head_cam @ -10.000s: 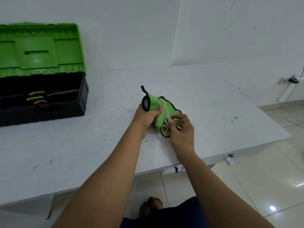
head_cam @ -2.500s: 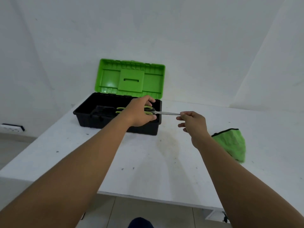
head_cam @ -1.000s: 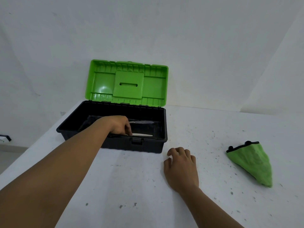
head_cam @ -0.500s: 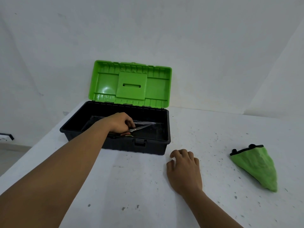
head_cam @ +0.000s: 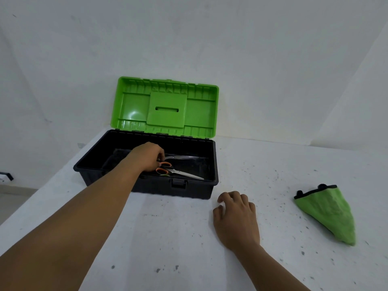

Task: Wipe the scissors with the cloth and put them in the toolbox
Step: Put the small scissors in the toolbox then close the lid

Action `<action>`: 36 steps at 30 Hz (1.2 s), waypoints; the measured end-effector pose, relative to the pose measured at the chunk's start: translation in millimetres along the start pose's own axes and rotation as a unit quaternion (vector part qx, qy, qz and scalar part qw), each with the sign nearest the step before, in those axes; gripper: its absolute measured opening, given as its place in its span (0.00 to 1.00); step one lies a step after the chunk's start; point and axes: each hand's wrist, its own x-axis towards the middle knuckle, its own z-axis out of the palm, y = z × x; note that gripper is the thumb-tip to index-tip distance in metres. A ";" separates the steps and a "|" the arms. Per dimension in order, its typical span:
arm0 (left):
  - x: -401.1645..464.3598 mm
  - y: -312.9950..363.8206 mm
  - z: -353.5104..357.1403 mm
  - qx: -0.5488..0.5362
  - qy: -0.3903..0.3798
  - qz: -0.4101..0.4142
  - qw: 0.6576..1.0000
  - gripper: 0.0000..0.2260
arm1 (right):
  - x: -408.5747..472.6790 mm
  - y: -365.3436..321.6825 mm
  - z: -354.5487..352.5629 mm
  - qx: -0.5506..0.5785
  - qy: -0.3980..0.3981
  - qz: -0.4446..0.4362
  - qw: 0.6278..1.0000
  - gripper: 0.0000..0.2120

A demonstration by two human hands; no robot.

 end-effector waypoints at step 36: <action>-11.9 17.2 -8.4 0.019 -0.065 0.008 0.998 0.09 | -1.0 1.8 1.5 0.010 0.012 -0.003 1.000 0.14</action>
